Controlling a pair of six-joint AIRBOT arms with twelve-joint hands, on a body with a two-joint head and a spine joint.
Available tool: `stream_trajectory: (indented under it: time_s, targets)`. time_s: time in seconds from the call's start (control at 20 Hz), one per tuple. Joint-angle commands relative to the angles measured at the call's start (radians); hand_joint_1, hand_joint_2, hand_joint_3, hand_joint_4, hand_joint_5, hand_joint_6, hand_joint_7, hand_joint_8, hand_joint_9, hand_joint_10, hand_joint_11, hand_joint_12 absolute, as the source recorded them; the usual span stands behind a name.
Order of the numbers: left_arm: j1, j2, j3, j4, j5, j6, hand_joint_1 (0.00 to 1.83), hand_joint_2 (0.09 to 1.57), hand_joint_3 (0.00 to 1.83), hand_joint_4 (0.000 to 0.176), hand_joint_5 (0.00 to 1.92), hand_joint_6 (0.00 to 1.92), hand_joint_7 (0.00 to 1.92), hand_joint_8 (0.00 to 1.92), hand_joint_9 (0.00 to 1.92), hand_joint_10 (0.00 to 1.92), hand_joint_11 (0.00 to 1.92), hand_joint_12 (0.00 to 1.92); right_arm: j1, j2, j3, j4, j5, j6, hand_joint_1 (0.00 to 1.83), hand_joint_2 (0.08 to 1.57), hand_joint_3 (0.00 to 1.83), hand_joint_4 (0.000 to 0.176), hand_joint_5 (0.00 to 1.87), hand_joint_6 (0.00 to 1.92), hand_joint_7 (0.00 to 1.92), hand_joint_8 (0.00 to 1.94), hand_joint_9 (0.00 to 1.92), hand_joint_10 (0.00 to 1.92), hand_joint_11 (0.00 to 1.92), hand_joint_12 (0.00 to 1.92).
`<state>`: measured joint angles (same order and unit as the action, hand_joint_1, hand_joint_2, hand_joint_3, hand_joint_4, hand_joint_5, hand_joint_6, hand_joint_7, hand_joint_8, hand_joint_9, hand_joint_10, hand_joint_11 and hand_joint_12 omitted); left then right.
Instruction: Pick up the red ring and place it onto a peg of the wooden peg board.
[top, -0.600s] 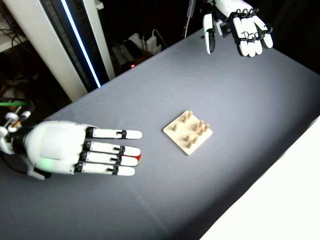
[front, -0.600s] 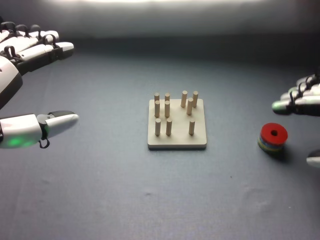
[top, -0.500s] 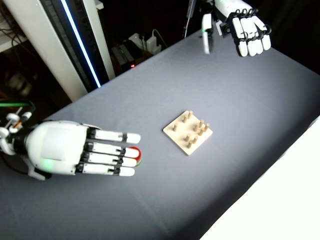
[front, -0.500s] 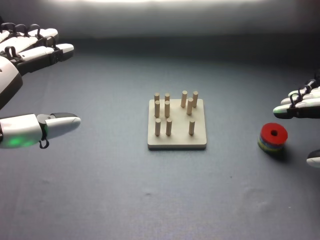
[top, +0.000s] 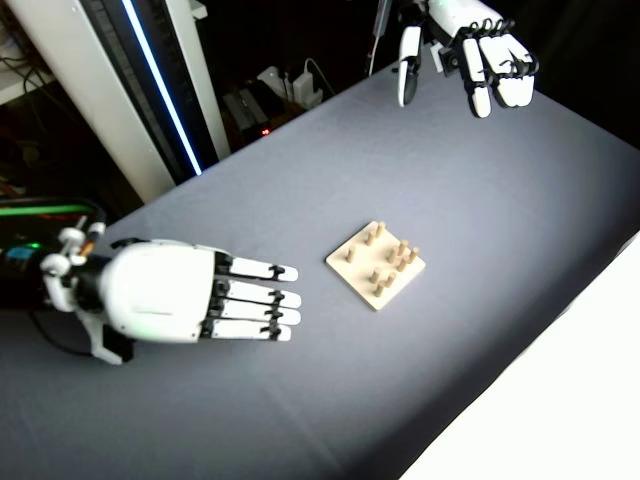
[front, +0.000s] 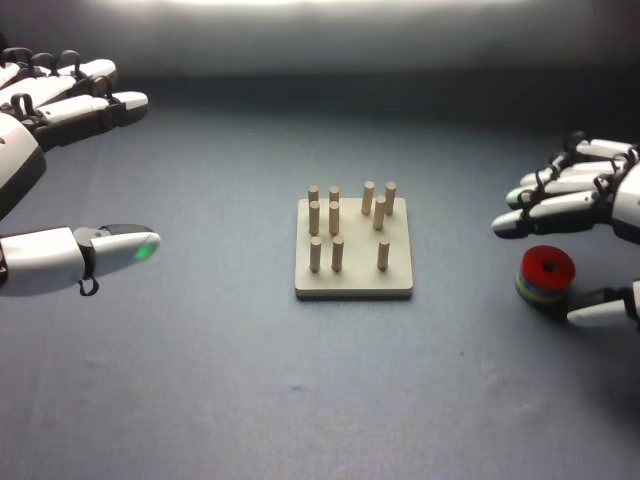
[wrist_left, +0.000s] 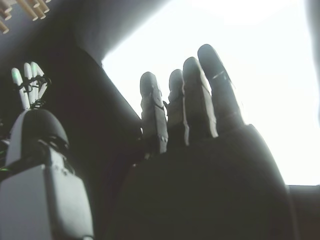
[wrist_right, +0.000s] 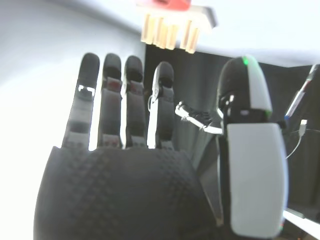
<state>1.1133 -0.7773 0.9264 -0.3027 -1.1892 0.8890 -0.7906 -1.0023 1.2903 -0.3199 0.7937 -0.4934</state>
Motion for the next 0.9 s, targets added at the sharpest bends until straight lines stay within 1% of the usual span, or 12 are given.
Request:
stream_trajectory:
  time_s: [0.0, 0.1, 0.2, 0.3, 0.35, 0.4, 0.45, 0.55, 0.65, 0.7, 0.8, 0.85]
  targets:
    - [-0.007, -0.003, 0.004, 0.006, -0.118, -0.005, 0.51, 1.05, 0.00, 0.020, 0.43, 0.00, 0.20, 0.00, 0.20, 0.00, 0.00, 0.76, 0.019, 0.001, 0.007, 0.012, 0.058, 0.005, 0.88, 1.00, 0.00, 0.072, 0.48, 0.00, 0.36, 0.00, 0.26, 0.00, 0.00, 0.73]
    - [-0.004, -0.004, 0.004, 0.006, -0.115, -0.006, 0.52, 1.03, 0.00, 0.021, 0.45, 0.01, 0.20, 0.00, 0.19, 0.00, 0.00, 0.70, 0.047, -0.009, 0.017, -0.036, 0.000, 0.006, 0.97, 0.98, 0.00, 0.051, 0.49, 0.00, 0.40, 0.00, 0.32, 0.01, 0.00, 0.86]
    - [-0.003, -0.004, 0.004, 0.006, -0.114, -0.008, 0.55, 1.03, 0.00, 0.004, 0.47, 0.01, 0.20, 0.00, 0.19, 0.00, 0.00, 0.74, 0.063, -0.021, 0.030, -0.062, -0.041, 0.006, 0.98, 0.97, 0.00, 0.049, 0.49, 0.00, 0.40, 0.00, 0.36, 0.01, 0.03, 0.96]
    - [-0.003, -0.006, 0.004, 0.007, -0.115, -0.011, 0.57, 1.03, 0.00, 0.000, 0.47, 0.00, 0.20, 0.00, 0.19, 0.00, 0.00, 0.74, 0.072, -0.031, 0.041, -0.075, -0.071, 0.006, 1.00, 0.96, 0.00, 0.038, 0.48, 0.00, 0.40, 0.00, 0.38, 0.01, 0.05, 0.97]
    - [-0.003, -0.008, 0.004, 0.009, -0.114, -0.012, 0.56, 1.04, 0.00, 0.000, 0.46, 0.00, 0.19, 0.00, 0.18, 0.01, 0.00, 0.64, 0.075, -0.035, 0.045, -0.080, -0.084, 0.006, 1.03, 0.96, 0.00, 0.018, 0.49, 0.00, 0.41, 0.00, 0.40, 0.01, 0.06, 0.93]
    - [-0.002, -0.010, 0.004, 0.009, -0.112, -0.014, 0.55, 1.04, 0.00, 0.000, 0.46, 0.00, 0.20, 0.00, 0.17, 0.00, 0.00, 0.60, 0.076, -0.039, 0.049, -0.081, -0.090, 0.006, 1.04, 0.97, 0.00, 0.020, 0.48, 0.00, 0.40, 0.00, 0.40, 0.00, 0.03, 0.97]
    - [0.000, -0.011, 0.004, 0.009, -0.109, -0.015, 0.54, 1.04, 0.00, 0.002, 0.45, 0.00, 0.19, 0.00, 0.16, 0.00, 0.00, 0.54, 0.078, -0.043, 0.053, -0.081, -0.094, 0.006, 1.05, 0.98, 0.00, 0.004, 0.49, 0.00, 0.42, 0.00, 0.41, 0.00, 0.01, 1.01]
    - [0.002, -0.011, 0.005, 0.010, -0.107, -0.017, 0.54, 1.03, 0.00, 0.008, 0.46, 0.00, 0.20, 0.00, 0.18, 0.01, 0.00, 0.62, 0.083, -0.047, 0.057, -0.082, -0.100, 0.006, 1.05, 0.98, 0.00, 0.000, 0.53, 0.01, 0.46, 0.01, 0.46, 0.02, 0.04, 1.03]
    - [0.002, -0.011, 0.005, 0.010, -0.107, -0.017, 0.56, 1.04, 0.00, 0.009, 0.45, 0.00, 0.20, 0.00, 0.17, 0.00, 0.00, 0.62, 0.088, -0.052, 0.062, -0.085, -0.105, 0.006, 1.06, 0.99, 0.00, 0.018, 0.59, 0.00, 0.51, 0.00, 0.50, 0.01, 0.05, 1.05]
    - [0.002, -0.012, 0.005, 0.011, -0.108, -0.017, 0.57, 1.03, 0.00, 0.020, 0.45, 0.00, 0.20, 0.00, 0.17, 0.00, 0.00, 0.61, 0.089, -0.054, 0.063, -0.087, -0.106, 0.006, 1.09, 0.98, 0.00, 0.004, 0.64, 0.01, 0.56, 0.01, 0.55, 0.01, 0.10, 1.06]
    - [0.002, -0.015, 0.005, 0.011, -0.109, -0.018, 0.58, 1.04, 0.00, 0.014, 0.45, 0.00, 0.19, 0.00, 0.15, 0.00, 0.00, 0.56, 0.091, -0.058, 0.064, -0.089, -0.107, 0.006, 1.10, 0.99, 0.00, 0.000, 0.71, 0.01, 0.63, 0.00, 0.63, 0.02, 0.17, 1.11]
    - [0.001, -0.017, 0.006, 0.012, -0.109, -0.020, 0.61, 1.04, 0.00, 0.005, 0.45, 0.00, 0.19, 0.00, 0.15, 0.01, 0.00, 0.55, 0.092, -0.060, 0.065, -0.089, -0.107, 0.006, 1.10, 1.01, 0.00, 0.008, 0.72, 0.00, 0.64, 0.00, 0.63, 0.01, 0.11, 1.18]
